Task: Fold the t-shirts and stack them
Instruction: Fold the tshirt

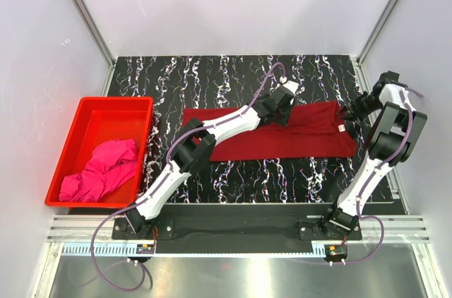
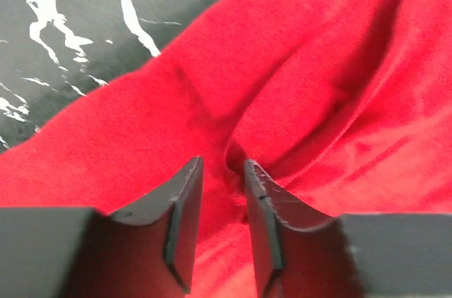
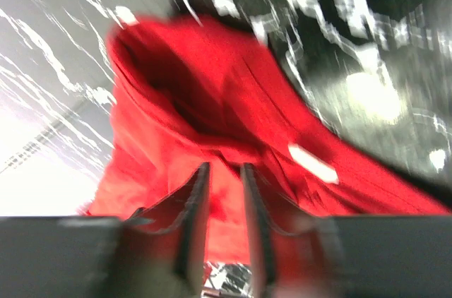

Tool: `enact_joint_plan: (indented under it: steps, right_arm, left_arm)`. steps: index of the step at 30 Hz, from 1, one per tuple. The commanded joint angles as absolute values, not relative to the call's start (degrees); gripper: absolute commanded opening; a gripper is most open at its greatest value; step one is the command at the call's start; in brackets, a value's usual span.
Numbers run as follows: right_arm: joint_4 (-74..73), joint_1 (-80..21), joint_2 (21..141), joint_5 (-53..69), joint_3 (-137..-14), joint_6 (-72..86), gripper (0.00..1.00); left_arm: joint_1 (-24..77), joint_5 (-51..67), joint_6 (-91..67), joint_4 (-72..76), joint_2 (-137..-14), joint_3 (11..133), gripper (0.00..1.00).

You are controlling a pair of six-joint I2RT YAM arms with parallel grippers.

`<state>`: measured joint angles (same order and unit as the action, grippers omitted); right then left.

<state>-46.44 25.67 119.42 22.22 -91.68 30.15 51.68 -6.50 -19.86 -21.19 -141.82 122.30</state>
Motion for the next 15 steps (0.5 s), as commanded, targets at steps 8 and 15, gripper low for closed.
enact_joint_plan:
  steps: [8, 15]
  right_arm:
    - [-47.8, 24.0, 113.4, 25.0, -94.2, 26.4, 0.43]
    - [-38.4, 20.0, 109.9, 28.2, -84.6, 27.6, 0.36]
  left_arm:
    - [50.0, -8.8, -22.1, -22.4, -127.5, 115.2, 0.60]
    - [50.6, 7.8, -26.1, -12.8, -128.2, 111.7, 0.37]
